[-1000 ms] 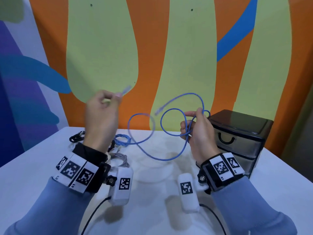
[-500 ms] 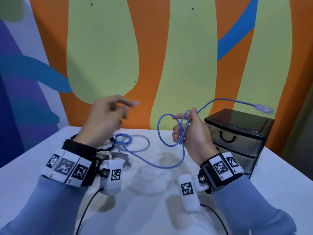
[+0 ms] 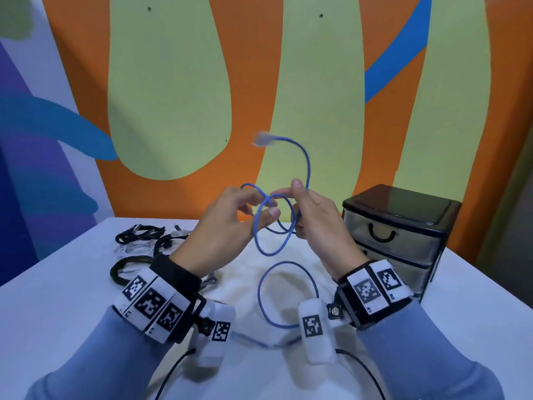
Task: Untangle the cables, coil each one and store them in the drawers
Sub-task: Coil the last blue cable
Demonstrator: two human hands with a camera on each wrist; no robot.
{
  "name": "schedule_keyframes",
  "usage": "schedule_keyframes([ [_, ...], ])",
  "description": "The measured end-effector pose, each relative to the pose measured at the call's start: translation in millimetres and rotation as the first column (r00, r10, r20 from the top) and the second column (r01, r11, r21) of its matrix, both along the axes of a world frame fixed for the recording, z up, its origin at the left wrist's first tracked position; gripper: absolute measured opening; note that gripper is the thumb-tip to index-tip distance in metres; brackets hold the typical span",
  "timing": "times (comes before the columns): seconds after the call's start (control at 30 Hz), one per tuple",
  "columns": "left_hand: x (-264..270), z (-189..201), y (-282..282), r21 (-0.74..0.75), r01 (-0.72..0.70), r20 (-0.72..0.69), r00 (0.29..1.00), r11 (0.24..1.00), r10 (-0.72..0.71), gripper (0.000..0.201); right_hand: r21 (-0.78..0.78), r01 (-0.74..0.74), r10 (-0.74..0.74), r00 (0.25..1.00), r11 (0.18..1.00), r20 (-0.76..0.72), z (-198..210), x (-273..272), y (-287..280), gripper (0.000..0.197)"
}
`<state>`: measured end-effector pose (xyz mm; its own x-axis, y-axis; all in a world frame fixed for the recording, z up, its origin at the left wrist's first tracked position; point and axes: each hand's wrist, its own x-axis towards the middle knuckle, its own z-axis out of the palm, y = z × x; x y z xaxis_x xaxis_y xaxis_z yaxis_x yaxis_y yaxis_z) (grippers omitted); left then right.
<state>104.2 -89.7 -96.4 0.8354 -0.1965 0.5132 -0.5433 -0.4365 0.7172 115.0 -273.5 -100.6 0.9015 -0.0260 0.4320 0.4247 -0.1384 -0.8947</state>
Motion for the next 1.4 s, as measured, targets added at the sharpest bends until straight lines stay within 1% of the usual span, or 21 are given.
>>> schedule_keyframes([
  [0.07, -4, 3, -5, -0.152, 0.135, -0.057, 0.988, 0.979, -0.145, 0.015, 0.026, -0.051, 0.051, 0.998, 0.998, 0.030, -1, 0, 0, 0.038],
  [0.1, -6, 5, -7, -0.203, 0.164, -0.115, 0.975, 0.965, -0.190, 0.020, 0.035, -0.064, 0.062, 0.996, 0.997, 0.056, -2, -1, 0, 0.033],
  [0.17, -10, 5, -8, -0.231, 0.170, -0.235, 0.946, 0.958, -0.224, 0.034, 0.058, -0.062, 0.056, 0.994, 0.996, 0.096, -2, -2, -1, 0.025],
  [0.2, -9, 3, -8, -0.201, 0.167, -0.256, 0.942, 0.965, -0.216, 0.035, 0.070, -0.052, 0.044, 0.993, 0.996, 0.108, -1, -3, -2, 0.022],
  [0.27, -6, -1, -7, -0.153, 0.145, -0.225, 0.958, 0.977, -0.177, 0.028, 0.077, -0.029, 0.018, 0.991, 0.997, 0.131, 2, -7, -5, 0.020],
  [0.37, 4, -5, -4, -0.298, 0.007, -0.169, 0.984, 0.955, -0.059, 0.025, 0.085, -0.064, 0.051, 0.988, 0.994, 0.147, 9, -15, -9, 0.023],
  [0.43, 8, -5, -1, -0.401, -0.095, -0.124, 0.991, 0.911, 0.049, 0.013, 0.096, -0.153, 0.140, 0.981, 0.984, 0.134, 15, -19, -14, 0.024],
  [0.47, 9, -6, 1, -0.429, -0.131, -0.123, 0.989, 0.894, 0.085, 0.014, 0.111, -0.213, 0.200, 0.972, 0.971, 0.121, 17, -20, -16, 0.023],
  [0.5, 10, -8, 2, -0.441, -0.155, -0.130, 0.986, 0.884, 0.108, 0.023, 0.127, -0.281, 0.268, 0.957, 0.951, 0.108, 19, -21, -18, 0.024],
  [0.57, 13, -9, 2, -0.472, -0.171, -0.140, 0.983, 0.865, 0.117, 0.031, 0.145, -0.421, 0.414, 0.907, 0.895, 0.076, 21, -23, -21, 0.035],
  [0.67, 17, -5, 3, -0.579, -0.154, -0.129, 0.987, 0.801, 0.097, 0.017, 0.197, -0.597, 0.609, 0.793, 0.778, -0.003, 22, -26, -23, 0.046],
  [0.77, 18, 1, 7, -0.714, -0.098, -0.056, 0.995, 0.693, 0.083, 0.015, 0.357, -0.629, 0.701, 0.704, 0.691, -0.114, 25, -29, -22, 0.052],
  [0.8, 18, 2, 9, -0.739, -0.087, -0.031, 0.995, 0.668, 0.096, 0.015, 0.379, -0.598, 0.682, 0.718, 0.706, -0.137, 25, -28, -23, 0.051],
  [0.87, 18, 3, 13, -0.757, -0.098, -0.018, 0.991, 0.646, 0.130, 0.017, 0.316, -0.504, 0.567, 0.809, 0.804, -0.154, 23, -26, -24, 0.040],
  [0.93, 21, 2, 17, -0.716, -0.153, -0.046, 0.984, 0.682, 0.172, 0.020, 0.253, -0.426, 0.470, 0.871, 0.868, -0.145, 21, -23, -25, 0.030],
  [1.03, 25, -3, 26, -0.497, -0.272, -0.022, 0.953, 0.824, 0.301, 0.030, 0.271, -0.320, 0.367, 0.919, 0.908, -0.144, 21, -19, -26, 0.034],
  [1.07, 25, -4, 28, -0.431, -0.305, -0.006, 0.942, 0.849, 0.336, 0.033, 0.281, -0.298, 0.345, 0.929, 0.912, -0.134, 22, -20, -26, 0.036],
  [1.17, 22, -2, 33, -0.394, -0.328, -0.005, 0.935, 0.858, 0.355, 0.048, 0.329, -0.306, 0.350, 0.933, 0.893, -0.082, 21, -21, -20, 0.041],
  [1.27, 13, 3, 28, -0.321, -0.342, 0.137, 0.906, 0.883, 0.401, 0.062, 0.386, -0.333, 0.369, 0.929, 0.860, -0.022, 17, -21, -5, 0.039],
  [1.33, 3, 7, 16, -0.278, -0.224, 0.161, 0.948, 0.934, 0.275, 0.058, 0.402, -0.261, 0.281, 0.960, 0.878, 0.010, 12, -18, 4, 0.023],
  [1.4, -7, 8, 2, -0.239, -0.007, 0.023, 1.000, 0.971, 0.013, 0.049, 0.393, -0.174, 0.172, 0.984, 0.903, 0.039, 6, -14, 8, 0.009],
])
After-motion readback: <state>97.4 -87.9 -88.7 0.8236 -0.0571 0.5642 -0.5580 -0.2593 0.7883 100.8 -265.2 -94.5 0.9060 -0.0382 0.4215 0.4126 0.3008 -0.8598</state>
